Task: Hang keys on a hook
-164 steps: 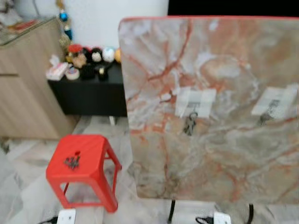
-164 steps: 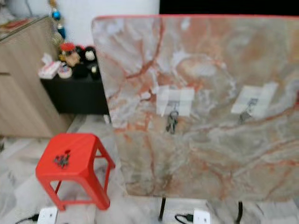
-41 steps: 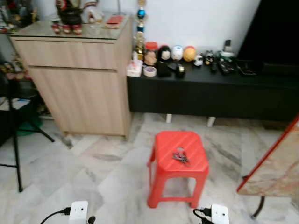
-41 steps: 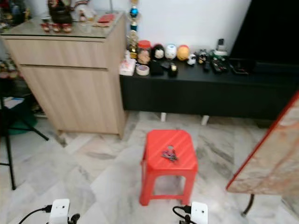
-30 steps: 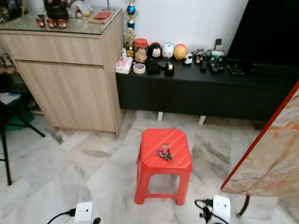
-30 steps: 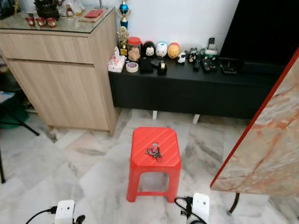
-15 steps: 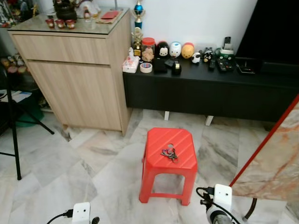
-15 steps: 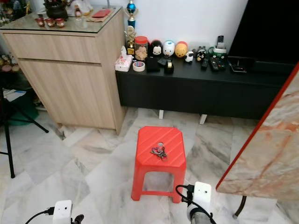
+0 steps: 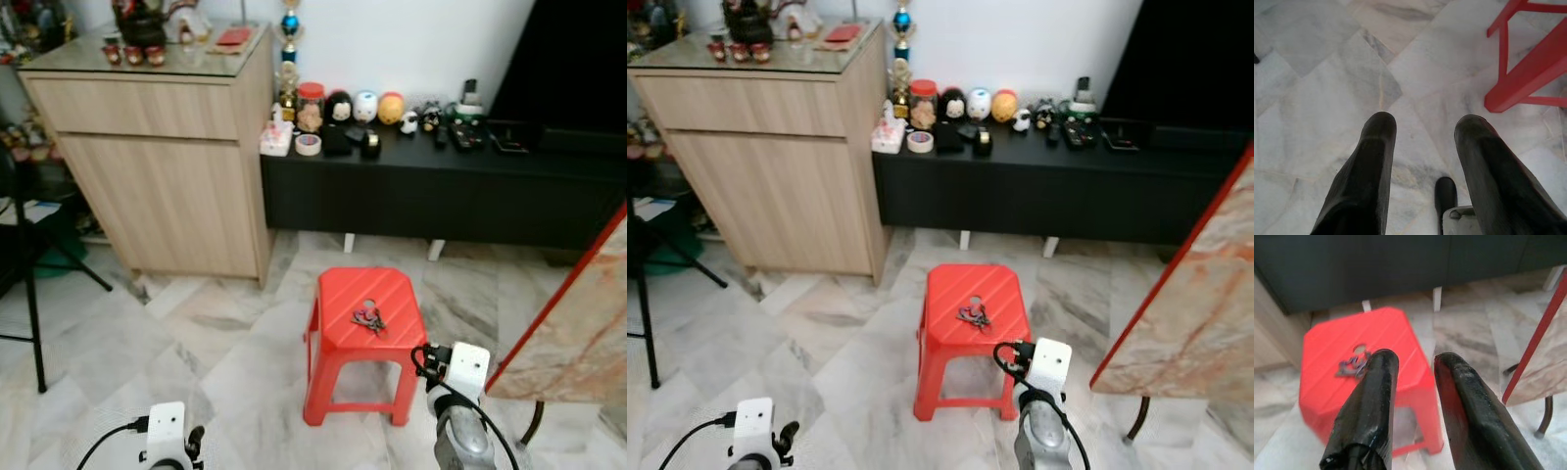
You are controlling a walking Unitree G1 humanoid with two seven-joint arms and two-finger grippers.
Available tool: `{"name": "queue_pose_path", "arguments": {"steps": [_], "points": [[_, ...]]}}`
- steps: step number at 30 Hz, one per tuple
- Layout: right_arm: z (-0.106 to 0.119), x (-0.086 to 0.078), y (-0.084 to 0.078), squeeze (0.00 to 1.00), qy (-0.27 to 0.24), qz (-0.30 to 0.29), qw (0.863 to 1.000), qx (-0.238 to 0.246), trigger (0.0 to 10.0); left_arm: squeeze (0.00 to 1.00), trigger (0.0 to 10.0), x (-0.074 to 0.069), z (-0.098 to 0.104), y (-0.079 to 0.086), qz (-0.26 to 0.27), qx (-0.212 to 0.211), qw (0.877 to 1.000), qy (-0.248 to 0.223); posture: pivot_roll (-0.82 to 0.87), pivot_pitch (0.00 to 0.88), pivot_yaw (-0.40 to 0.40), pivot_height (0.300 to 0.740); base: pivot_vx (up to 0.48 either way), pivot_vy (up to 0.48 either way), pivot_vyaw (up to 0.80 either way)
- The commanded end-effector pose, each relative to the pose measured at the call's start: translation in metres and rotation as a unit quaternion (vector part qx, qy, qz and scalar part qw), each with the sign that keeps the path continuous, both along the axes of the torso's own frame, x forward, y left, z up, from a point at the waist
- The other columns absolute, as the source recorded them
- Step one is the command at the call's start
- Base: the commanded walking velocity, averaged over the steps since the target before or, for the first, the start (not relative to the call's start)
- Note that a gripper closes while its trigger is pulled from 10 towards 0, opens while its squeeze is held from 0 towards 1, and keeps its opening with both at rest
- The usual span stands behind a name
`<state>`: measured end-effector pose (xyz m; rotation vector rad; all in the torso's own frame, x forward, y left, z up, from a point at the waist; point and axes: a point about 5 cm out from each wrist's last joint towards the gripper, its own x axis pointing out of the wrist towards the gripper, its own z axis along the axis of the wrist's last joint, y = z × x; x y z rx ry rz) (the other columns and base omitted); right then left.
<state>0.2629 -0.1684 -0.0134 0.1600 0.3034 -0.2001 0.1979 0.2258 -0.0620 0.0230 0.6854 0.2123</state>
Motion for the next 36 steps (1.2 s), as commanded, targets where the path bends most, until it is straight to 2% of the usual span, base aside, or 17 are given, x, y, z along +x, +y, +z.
{"name": "queue_pose_path", "arguments": {"steps": [1, 4, 10, 25, 30, 36], "points": [[0.0089, 0.0056, 0.0025, 0.0, -0.03, 0.007, 1.0, -0.003, 10.0, 0.0, 10.0, -0.0016, -0.0011, -0.0019, 0.007, -0.007, 1.0, -0.002, 0.06, 0.0, -0.048, 0.74, 0.0, 0.0, 0.0], [0.0092, 0.0045, 0.004, 0.0, -0.033, 0.018, 0.999, -0.015, 10.0, 0.0, 10.0, -0.0026, -0.0009, 0.0006, 0.017, -0.007, 1.0, -0.004, 0.06, 0.0, -0.049, 0.74, 0.0, 0.0, 0.0], [0.0077, 0.0008, 0.0028, 0.0, -0.034, 0.012, 0.999, -0.015, 10.0, 0.0, 10.0, -0.0035, -0.0006, 0.0025, 0.021, -0.004, 1.0, -0.006, 0.06, 0.0, -0.05, 0.74, 0.0, 0.0, 0.8], [0.0107, 0.0041, 0.0062, 0.0, -0.037, 0.021, 0.999, -0.011, 10.0, 0.0, 10.0, -0.0012, 0.0004, 0.0005, 0.018, -0.003, 1.0, -0.01, 0.06, 0.0, -0.049, 0.74, 0.285, 0.0, 0.0], [0.0115, 0.0045, 0.0059, 0.0, -0.039, 0.018, 0.999, -0.013, 10.0, 0.0, 10.0, -0.0001, 0.0007, -0.0002, 0.015, -0.002, 1.0, -0.009, 0.06, 0.0, -0.047, 0.74, 0.304, 0.0, 0.8], [0.0113, 0.0046, 0.0103, 0.0, -0.039, 0.023, 0.999, -0.008, 10.0, 0.0, 10.0, -0.0002, 0.0007, 0.0, 0.016, -0.002, 1.0, -0.008, 0.07, 0.0, -0.047, 0.74, 0.311, 0.0, 0.0]]}}
